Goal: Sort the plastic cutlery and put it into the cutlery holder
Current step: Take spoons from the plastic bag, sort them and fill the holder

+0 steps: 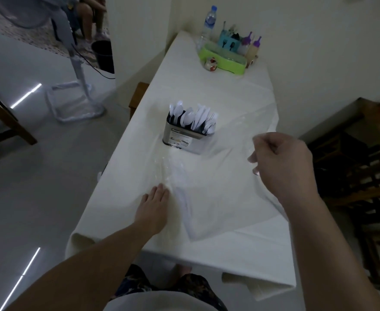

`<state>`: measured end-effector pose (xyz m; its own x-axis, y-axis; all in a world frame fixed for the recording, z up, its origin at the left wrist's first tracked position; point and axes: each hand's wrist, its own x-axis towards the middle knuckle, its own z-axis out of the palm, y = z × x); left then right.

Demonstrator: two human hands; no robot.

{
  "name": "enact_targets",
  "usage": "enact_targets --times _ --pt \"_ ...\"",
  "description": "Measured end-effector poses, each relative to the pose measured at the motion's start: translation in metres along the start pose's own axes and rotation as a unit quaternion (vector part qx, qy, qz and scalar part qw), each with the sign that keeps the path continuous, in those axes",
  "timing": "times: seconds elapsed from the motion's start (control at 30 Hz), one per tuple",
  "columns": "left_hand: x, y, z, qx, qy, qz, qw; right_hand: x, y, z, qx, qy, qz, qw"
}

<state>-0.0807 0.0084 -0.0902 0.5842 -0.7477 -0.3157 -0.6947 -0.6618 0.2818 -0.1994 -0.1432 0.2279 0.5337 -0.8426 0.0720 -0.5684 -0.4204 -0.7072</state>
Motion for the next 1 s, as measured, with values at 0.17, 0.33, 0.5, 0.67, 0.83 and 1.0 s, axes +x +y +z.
enact_targets --times 0.17,0.33,0.5,0.67,0.83,1.0 --pt "-0.001 -0.006 -0.001 0.008 0.0 0.009 1.0 -0.008 -0.012 0.007 0.055 0.053 0.005 0.997" --pt "0.0 -0.01 0.001 0.016 -0.004 0.024 1.0 0.0 -0.019 0.011 0.09 0.069 0.034 0.993" --pt "-0.001 -0.012 0.0 0.016 -0.006 0.033 0.999 0.008 -0.018 0.017 0.083 0.062 0.054 0.993" --pt "-0.001 -0.01 -0.004 0.012 -0.006 0.038 0.999 0.013 -0.017 0.017 0.064 0.063 0.05 0.995" --pt "-0.001 -0.012 -0.004 0.02 -0.008 0.042 0.999 0.013 -0.014 0.019 0.045 0.062 0.061 0.995" --pt "0.0 -0.011 -0.004 0.03 -0.011 0.041 0.999 0.014 -0.013 0.014 0.056 0.065 0.062 0.994"
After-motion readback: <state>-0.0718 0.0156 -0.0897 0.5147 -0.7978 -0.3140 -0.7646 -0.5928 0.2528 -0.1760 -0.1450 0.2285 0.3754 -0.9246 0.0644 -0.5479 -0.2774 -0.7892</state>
